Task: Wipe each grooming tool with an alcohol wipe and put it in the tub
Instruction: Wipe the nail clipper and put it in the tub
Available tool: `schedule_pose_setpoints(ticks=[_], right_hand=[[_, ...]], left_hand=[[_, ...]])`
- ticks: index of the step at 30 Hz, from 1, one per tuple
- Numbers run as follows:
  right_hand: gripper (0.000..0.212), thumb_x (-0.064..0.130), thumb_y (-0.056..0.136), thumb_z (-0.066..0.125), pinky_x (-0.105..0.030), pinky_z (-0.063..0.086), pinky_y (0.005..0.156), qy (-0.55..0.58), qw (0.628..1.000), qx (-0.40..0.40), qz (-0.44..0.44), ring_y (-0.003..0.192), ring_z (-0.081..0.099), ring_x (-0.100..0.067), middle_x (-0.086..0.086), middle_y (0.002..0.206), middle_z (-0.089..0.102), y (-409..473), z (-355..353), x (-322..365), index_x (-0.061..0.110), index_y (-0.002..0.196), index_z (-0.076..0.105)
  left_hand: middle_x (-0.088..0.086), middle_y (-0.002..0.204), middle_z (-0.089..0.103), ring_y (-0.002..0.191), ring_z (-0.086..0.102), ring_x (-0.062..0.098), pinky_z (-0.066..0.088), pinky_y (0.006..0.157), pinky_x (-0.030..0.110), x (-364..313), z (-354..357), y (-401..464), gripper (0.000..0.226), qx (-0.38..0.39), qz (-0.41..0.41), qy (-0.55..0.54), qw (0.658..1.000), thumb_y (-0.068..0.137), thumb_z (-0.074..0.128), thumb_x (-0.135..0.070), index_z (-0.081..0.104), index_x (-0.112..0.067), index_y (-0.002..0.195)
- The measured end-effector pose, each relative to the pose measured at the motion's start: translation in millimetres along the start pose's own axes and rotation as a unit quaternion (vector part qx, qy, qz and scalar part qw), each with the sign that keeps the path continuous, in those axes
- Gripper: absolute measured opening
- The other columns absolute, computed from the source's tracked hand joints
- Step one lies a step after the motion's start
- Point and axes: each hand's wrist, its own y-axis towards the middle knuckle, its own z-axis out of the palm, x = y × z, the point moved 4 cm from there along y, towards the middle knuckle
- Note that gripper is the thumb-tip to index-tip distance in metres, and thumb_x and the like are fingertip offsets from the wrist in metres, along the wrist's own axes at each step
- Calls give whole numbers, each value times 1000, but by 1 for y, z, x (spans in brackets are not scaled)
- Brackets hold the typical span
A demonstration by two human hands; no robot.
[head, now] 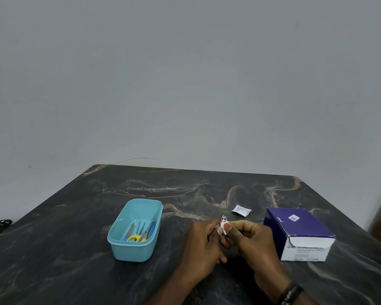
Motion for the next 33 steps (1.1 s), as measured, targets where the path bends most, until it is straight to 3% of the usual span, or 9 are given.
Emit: schedule_pose_setpoints(ticks=[2, 7, 12, 18, 23, 33], right_hand=[[10, 6, 85, 70, -17, 50, 56, 8, 1000, -16, -2, 61, 67, -11, -10, 67, 75, 0, -2, 2, 3, 77, 75], [8, 6, 85, 70, -8, 41, 43, 36, 997, -68, -11, 45, 58, 4, 0, 57, 70, 1, -9, 6, 0, 82, 74], [7, 5, 86, 68, -7, 39, 43, 46, 995, -89, -18, 44, 55, 5, 7, 50, 66, 4, -14, 6, 2, 84, 73], [10, 6, 87, 68, -7, 39, 44, 22, 999, -31, -11, 45, 55, 5, 6, 54, 69, 1, -5, 6, 2, 80, 74], [11, 4, 87, 66, -7, 38, 43, 26, 1000, -13, -6, 44, 55, 5, 5, 54, 69, 0, -3, 7, 4, 79, 74], [7, 7, 87, 67, -12, 42, 49, 27, 995, -88, -26, 50, 59, 5, -4, 72, 74, 4, -12, 6, 9, 84, 73]], left_hand=[[5, 68, 64, 44, 61, 17, 45, 42, 25, 0, 1, 0, 25, 6, 2, 0, 1000, 101, 42, -13, 66, -11, 96], [8, 72, 66, 46, 61, 18, 45, 43, 23, 0, 6, -1, 27, 31, 2, -9, 999, 102, 41, -18, 68, -16, 102], [4, 74, 65, 47, 61, 16, 46, 45, 24, 0, 3, 1, 45, 5, -9, -30, 999, 101, 37, -7, 65, -43, 102], [4, 76, 64, 42, 56, 11, 46, 45, 28, 6, -3, 4, 28, -50, -27, -13, 998, 99, 44, -10, 68, -24, 97], [10, 80, 68, 44, 55, 10, 47, 46, 26, 1, -10, 5, 18, -74, -37, -32, 996, 98, 49, -10, 64, -19, 93], [7, 77, 67, 44, 55, 10, 45, 44, 22, 1, -2, 1, 22, -27, -43, -13, 999, 99, 44, -10, 64, -14, 93]])
